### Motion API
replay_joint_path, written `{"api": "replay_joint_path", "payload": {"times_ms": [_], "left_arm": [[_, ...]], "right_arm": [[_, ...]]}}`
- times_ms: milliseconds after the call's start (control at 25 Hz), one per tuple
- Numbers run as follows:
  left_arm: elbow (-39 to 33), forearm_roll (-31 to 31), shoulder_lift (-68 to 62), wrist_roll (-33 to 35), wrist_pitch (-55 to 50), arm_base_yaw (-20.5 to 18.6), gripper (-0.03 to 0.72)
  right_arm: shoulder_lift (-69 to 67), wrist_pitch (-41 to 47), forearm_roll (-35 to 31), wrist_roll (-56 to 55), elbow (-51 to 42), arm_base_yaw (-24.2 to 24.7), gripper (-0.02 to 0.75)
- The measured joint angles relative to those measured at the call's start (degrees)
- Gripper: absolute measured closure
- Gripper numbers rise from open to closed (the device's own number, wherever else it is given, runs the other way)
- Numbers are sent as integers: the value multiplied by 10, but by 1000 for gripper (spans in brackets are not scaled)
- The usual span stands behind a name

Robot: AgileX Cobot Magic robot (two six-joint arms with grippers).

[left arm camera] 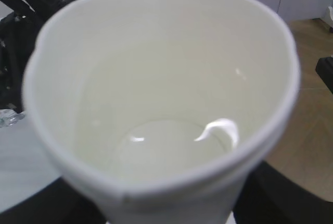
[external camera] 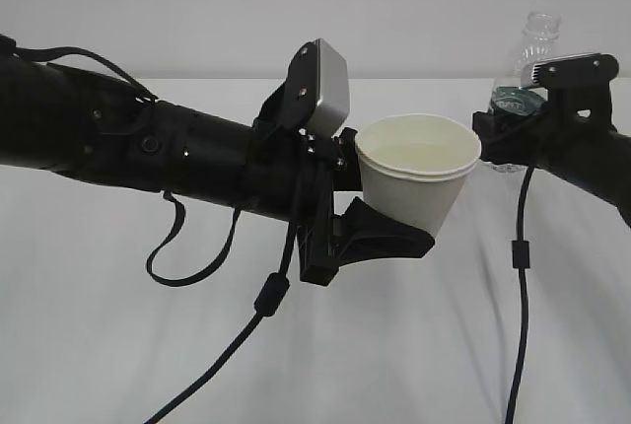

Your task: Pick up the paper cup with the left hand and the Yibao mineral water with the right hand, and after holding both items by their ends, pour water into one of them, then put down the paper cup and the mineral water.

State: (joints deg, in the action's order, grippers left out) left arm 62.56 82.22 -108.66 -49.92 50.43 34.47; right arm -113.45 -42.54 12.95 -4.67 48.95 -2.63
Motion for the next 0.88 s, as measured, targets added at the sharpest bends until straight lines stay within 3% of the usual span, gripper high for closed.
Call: {"api": "replay_joint_path", "payload": {"times_ms": [880], "left_arm": [[0,0,0,0,0,0,244]], "right_arm": [[-73,-82,-5,19,18,0,273]]}}
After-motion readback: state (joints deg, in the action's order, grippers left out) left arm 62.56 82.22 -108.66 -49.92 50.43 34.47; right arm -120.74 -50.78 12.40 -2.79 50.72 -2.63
